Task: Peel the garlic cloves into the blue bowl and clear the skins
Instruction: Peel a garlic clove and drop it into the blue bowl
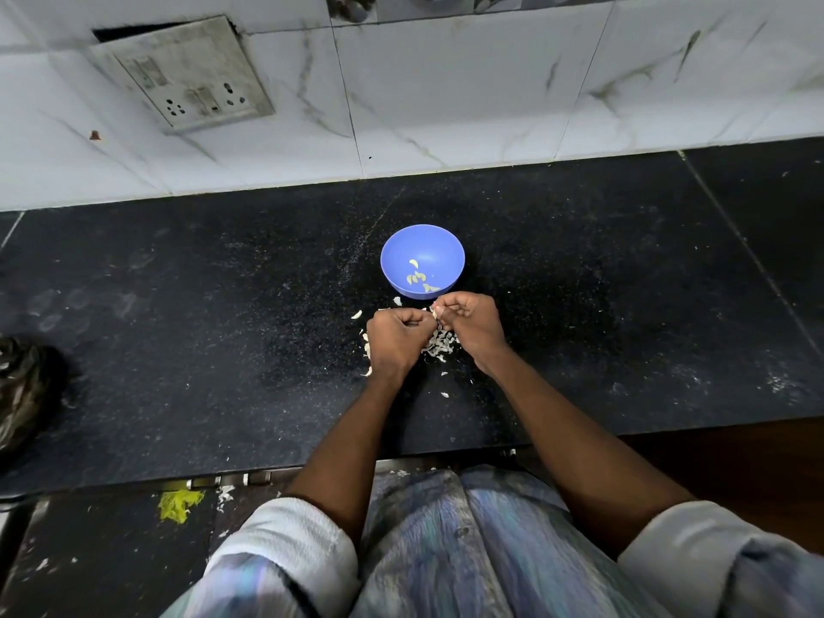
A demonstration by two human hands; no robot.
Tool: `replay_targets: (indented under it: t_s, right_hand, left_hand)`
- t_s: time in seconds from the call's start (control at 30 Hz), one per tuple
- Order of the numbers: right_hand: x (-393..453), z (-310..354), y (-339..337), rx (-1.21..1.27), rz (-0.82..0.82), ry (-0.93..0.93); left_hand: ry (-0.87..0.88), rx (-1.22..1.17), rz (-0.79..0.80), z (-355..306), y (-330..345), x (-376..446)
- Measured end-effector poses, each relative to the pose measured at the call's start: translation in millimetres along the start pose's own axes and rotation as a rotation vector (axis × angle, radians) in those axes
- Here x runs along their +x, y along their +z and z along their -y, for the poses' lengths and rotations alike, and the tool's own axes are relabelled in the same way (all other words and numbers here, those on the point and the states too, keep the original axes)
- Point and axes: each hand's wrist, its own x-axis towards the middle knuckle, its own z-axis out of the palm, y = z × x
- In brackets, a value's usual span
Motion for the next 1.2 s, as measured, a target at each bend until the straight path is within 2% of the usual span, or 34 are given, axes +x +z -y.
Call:
replay_targets:
  t_s: [0.27, 0.53, 0.77, 1.07, 1.2]
  right_hand:
    - [1.4, 4.4, 0.1, 0.167, -0.013, 0.111]
    - [-0.7, 1.1, -2.3, 0.275, 0.055, 0.209]
    - [-0.2, 3.5, -1.4, 0.382, 0.031, 0.285]
    - [-3.4, 6.0, -2.5, 0.345, 0.064, 0.296]
    - [-4.4, 7.8, -3.6, 0.372, 0.081, 0.297]
  left_hand:
    - [-0.046, -0.084, 0.043, 4.4, 0.5, 3.0]
    - [-0.013, -0.016, 0.077, 9.1, 0.5, 3.2]
    - [0.015, 0.045, 0.007, 7.1, -0.4, 3.9]
    - [0.151, 0.016, -0.024, 5.5, -0.5, 2.8]
    - [0.118, -0.016, -0.053, 8.0, -0.2, 3.1]
